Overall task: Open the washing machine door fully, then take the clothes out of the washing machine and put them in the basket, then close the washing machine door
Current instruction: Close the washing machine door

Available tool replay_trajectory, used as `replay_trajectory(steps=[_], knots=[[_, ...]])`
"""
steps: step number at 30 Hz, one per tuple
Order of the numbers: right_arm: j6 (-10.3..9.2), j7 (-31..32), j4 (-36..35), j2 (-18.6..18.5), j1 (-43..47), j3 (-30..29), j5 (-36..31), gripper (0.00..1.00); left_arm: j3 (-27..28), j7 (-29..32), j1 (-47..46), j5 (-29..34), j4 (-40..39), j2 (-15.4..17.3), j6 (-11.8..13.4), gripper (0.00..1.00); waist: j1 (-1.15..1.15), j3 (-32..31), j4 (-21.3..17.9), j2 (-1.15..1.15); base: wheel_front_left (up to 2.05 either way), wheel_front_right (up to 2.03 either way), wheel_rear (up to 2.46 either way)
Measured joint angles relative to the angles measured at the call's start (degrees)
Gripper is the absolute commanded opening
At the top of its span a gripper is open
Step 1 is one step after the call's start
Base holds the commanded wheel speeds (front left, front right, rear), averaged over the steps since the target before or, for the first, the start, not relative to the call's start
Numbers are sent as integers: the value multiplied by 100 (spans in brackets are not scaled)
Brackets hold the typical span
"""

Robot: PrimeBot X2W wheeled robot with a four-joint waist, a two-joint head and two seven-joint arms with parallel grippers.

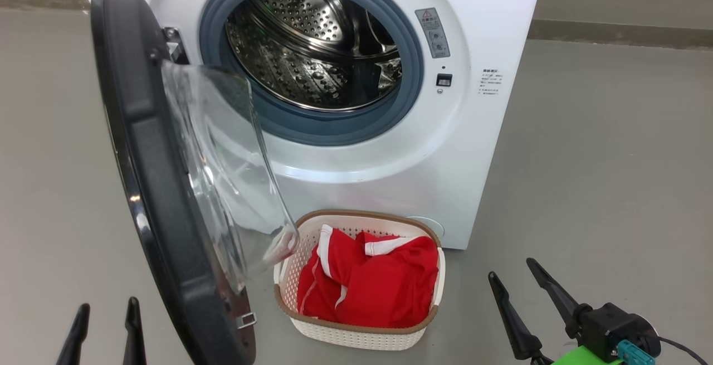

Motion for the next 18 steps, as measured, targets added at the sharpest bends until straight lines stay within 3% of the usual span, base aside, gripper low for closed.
replay_trajectory(steps=[18], knots=[[0,0,10,3,-1,29,1,100,226,0,109,264,169,-240,-152,100,0,-38,-3,0,0,0,0]])
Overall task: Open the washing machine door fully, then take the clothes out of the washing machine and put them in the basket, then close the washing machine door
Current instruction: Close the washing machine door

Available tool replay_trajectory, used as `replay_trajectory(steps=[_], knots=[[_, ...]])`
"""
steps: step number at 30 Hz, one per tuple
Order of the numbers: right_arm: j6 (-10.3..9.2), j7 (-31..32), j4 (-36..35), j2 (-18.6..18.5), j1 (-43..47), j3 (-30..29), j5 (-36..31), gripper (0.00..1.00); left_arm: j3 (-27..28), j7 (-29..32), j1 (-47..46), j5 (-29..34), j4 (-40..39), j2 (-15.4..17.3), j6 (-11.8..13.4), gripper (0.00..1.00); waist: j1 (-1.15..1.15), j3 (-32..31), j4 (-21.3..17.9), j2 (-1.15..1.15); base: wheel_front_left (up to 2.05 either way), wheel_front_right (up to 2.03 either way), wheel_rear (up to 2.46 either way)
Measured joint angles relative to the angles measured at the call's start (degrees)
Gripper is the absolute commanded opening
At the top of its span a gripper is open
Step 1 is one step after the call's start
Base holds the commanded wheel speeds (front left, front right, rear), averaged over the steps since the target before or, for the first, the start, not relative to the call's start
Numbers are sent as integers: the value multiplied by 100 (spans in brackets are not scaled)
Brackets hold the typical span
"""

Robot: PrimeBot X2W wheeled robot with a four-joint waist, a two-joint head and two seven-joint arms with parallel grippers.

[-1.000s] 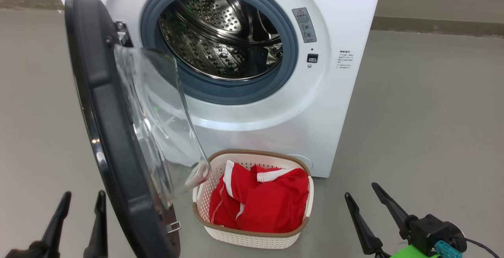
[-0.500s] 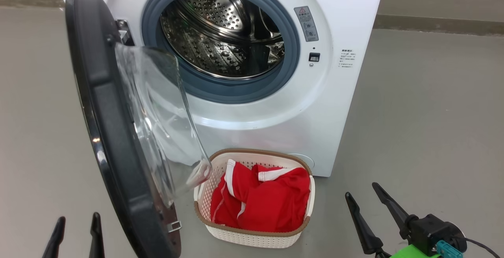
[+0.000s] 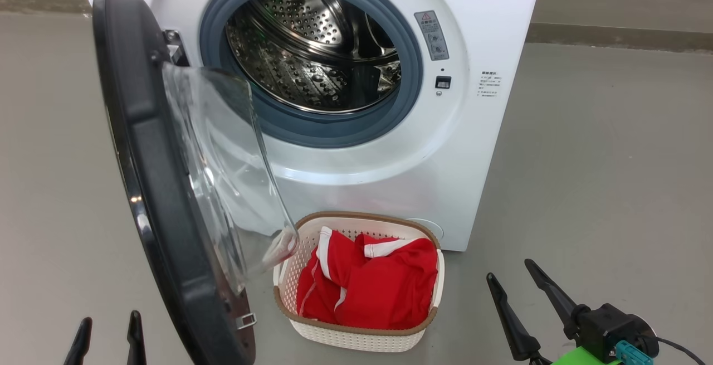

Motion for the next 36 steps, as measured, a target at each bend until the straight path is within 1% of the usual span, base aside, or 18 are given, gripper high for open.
replay_trajectory(steps=[29,30,33,36], knots=[[0,0,-2,0,1,30,1,100,35,0,2,109,79,-30,-2,100,0,81,-12,0,0,0,0],[0,0,-2,0,1,31,1,100,46,0,1,108,109,-36,-3,0,0,86,-12,0,0,0,0],[0,0,-2,1,1,31,4,100,110,0,-2,62,190,-46,-2,0,0,101,-14,0,0,0,0],[0,0,-1,1,0,31,7,100,178,0,-67,-174,253,-49,-1,0,0,112,-10,0,0,0,0]])
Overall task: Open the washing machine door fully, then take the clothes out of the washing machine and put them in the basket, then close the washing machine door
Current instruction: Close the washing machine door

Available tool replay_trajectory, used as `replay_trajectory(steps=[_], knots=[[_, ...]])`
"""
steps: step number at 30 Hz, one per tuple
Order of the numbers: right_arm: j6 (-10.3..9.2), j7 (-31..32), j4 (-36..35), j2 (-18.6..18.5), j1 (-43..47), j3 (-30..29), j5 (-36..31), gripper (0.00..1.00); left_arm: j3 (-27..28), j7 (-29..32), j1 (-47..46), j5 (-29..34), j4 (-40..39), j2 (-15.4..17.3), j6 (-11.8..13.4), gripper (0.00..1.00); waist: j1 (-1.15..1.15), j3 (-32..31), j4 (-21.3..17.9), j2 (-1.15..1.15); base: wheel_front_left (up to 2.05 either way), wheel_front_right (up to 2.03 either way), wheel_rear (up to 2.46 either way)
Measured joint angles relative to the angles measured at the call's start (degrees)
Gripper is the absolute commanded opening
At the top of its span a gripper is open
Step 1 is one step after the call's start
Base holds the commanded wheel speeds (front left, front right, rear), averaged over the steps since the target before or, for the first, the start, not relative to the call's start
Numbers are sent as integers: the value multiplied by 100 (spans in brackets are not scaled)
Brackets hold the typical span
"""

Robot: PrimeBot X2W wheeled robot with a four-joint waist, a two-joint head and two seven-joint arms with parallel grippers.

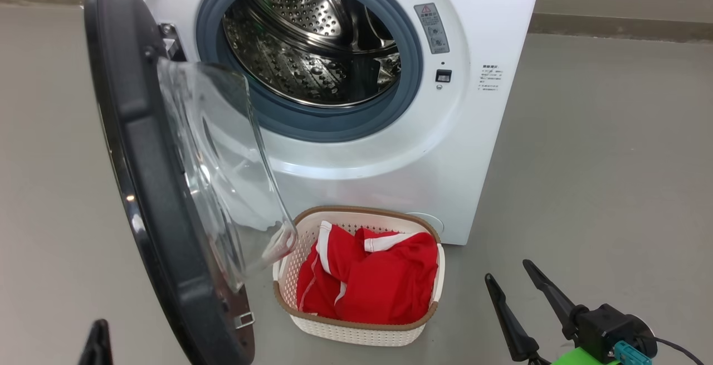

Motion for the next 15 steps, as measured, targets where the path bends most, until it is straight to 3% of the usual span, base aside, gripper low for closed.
replay_trajectory(steps=[3,8,15], knots=[[0,0,1,1,0,-1,1,100,49,0,-133,-405,104,-4,7,0,0,5,3,0,0,0,0],[0,0,26,10,0,-2,33,100,186,83,-603,-1895,230,-29,62,0,0,3,-8,0,0,0,0],[0,0,37,23,0,-5,53,100,335,1023,-1105,-4261,-250,-38,401,0,0,-10,-59,0,0,0,0]])
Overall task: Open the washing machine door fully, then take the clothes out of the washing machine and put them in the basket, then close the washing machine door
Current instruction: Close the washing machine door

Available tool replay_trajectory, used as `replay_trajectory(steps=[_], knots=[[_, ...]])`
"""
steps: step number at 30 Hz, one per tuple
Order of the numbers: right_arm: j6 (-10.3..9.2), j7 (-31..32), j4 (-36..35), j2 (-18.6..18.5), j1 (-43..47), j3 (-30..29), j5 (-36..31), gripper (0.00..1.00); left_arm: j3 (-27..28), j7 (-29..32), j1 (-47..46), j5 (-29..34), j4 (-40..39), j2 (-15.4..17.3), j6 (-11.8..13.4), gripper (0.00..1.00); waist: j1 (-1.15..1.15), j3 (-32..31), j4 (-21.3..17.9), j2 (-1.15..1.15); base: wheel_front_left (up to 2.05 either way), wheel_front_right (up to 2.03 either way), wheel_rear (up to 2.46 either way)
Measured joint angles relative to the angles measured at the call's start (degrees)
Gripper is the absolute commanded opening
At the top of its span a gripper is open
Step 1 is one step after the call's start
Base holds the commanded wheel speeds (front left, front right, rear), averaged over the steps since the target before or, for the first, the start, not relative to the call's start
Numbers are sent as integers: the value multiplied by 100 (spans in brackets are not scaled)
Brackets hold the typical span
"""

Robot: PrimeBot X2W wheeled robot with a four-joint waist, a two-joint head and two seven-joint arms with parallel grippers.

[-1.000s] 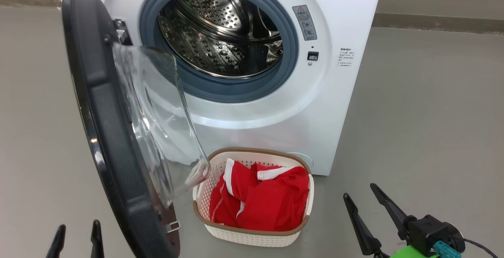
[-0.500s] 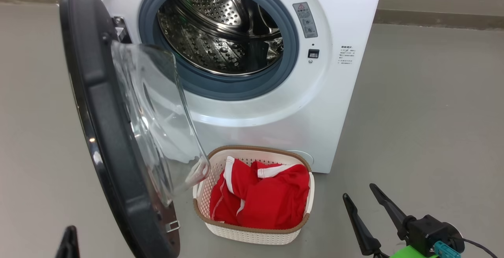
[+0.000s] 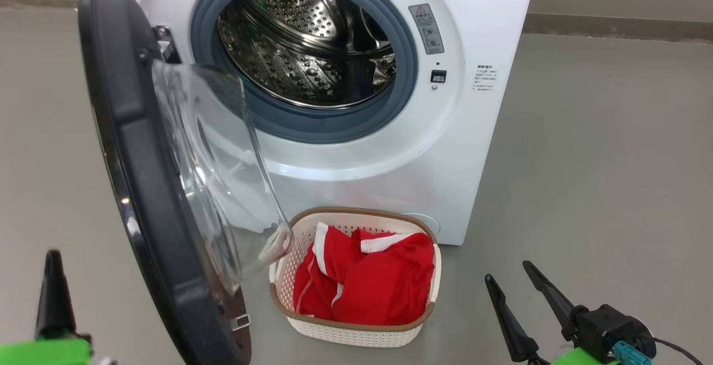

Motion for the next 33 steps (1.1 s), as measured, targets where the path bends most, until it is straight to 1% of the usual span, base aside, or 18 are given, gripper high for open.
replay_trajectory(steps=[3,6,10,12,15,19,22,33], knots=[[0,0,8,3,-1,0,1,100,35,530,-133,-1053,-281,-7,310,0,0,-4,-23,0,0,0,0],[0,0,10,4,0,-9,1,100,69,1035,-165,-1630,-581,-16,645,0,0,-3,-41,0,0,0,0],[0,0,10,7,-1,-16,1,100,85,1510,-176,-2479,-937,-16,1090,0,0,2,-66,0,0,0,0],[0,0,10,7,-1,-24,1,100,53,1651,-176,-2854,-1110,-18,1263,0,0,6,-76,0,0,0,0],[0,0,9,8,-1,-27,1,100,-47,1742,-175,-3248,-1365,-18,1474,0,0,13,-94,0,0,0,0],[0,0,10,8,-1,-26,1,100,-199,1707,-170,-3620,-1588,-18,1619,0,0,32,-120,0,0,0,0],[0,0,10,8,-1,-22,1,100,-357,1701,-166,-3791,-1726,-18,1674,0,0,39,-152,0,0,0,0],[0,0,16,1,-69,4,69,100,-780,1548,-155,-3952,-1920,10,1702,0,0,99,-383,0,0,0,0]])
